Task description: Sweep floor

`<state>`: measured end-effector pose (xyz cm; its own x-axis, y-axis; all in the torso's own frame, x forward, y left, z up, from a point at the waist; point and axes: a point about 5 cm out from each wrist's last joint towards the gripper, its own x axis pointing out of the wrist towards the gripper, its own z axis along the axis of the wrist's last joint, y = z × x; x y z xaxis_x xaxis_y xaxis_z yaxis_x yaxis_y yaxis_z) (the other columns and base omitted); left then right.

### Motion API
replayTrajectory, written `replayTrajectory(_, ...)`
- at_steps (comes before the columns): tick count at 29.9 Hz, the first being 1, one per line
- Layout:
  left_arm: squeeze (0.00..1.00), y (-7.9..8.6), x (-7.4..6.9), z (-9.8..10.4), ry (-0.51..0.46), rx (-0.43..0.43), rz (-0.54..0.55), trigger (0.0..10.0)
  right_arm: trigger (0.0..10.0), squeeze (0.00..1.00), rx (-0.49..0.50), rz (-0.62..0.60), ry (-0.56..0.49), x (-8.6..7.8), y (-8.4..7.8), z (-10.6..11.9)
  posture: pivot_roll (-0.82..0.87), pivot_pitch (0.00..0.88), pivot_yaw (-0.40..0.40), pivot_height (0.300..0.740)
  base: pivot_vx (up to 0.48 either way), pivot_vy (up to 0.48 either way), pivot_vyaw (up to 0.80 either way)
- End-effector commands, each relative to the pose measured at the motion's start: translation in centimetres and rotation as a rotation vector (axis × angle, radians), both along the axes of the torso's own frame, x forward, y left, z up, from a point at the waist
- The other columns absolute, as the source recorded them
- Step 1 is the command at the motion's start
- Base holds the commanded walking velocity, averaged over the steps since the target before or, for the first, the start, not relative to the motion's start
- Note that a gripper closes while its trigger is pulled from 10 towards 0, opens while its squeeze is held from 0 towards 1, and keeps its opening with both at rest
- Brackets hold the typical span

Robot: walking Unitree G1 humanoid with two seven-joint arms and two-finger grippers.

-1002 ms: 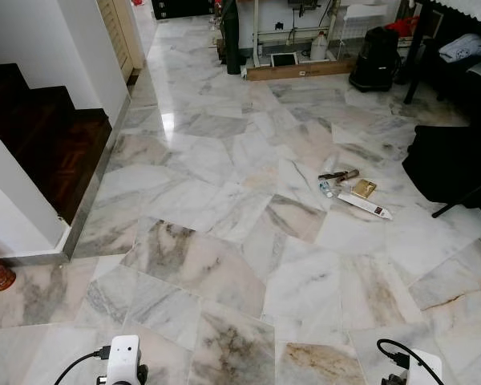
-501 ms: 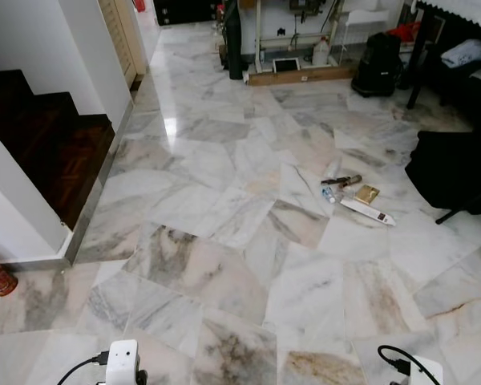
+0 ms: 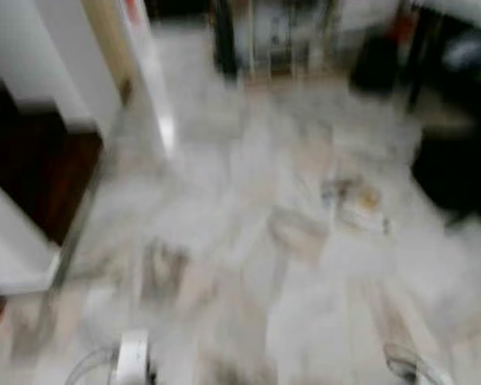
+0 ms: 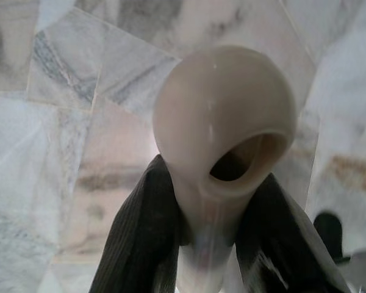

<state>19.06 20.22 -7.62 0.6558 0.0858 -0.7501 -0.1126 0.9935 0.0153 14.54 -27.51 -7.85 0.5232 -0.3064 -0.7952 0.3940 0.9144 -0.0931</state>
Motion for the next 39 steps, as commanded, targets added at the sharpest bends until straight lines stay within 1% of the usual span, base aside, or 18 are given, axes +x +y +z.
replayTrajectory(1, 0.0, 1.07, -0.57, -0.1, 0.016, 0.016, 0.023, 10.0, 10.0, 0.0, 0.019, 0.016, -0.023, 0.74, 0.91, 0.0, -0.14, 0.0, 0.065, 0.74, 0.39, 0.0, 0.0)
replayTrajectory(19, 0.0, 1.07, -0.48, -0.06, 0.011, 0.014, 0.022, 10.0, 10.0, 0.0, 0.017, 0.014, -0.031, 1.03, 0.79, 0.15, -0.14, 0.0, 0.066, 0.74, 0.393, 0.0, 0.0)
replayTrajectory(28, 0.0, 0.84, -0.2, 0.06, -0.001, 0.012, 0.019, 10.0, 10.0, 0.0, 0.016, 0.016, -0.036, 1.27, 0.83, 0.24, -0.14, 0.0, 0.067, 0.74, 0.403, 0.0, 0.0)
replayTrajectory(33, 0.0, 0.77, -0.09, 0.11, -0.006, 0.011, 0.017, 10.0, 10.0, 0.0, 0.017, 0.013, -0.032, 0.76, 0.71, 0.09, -0.14, 0.0, 0.068, 0.74, 0.408, 0.0, 0.0)
replayTrajectory(39, 0.0, 0.81, -0.12, 0.1, -0.004, 0.011, 0.017, 10.0, 10.0, 0.0, 0.018, 0.012, -0.031, 0.67, 0.69, 0.06, -0.14, 0.0, 0.067, 0.74, 0.411, 0.0, 0.0)
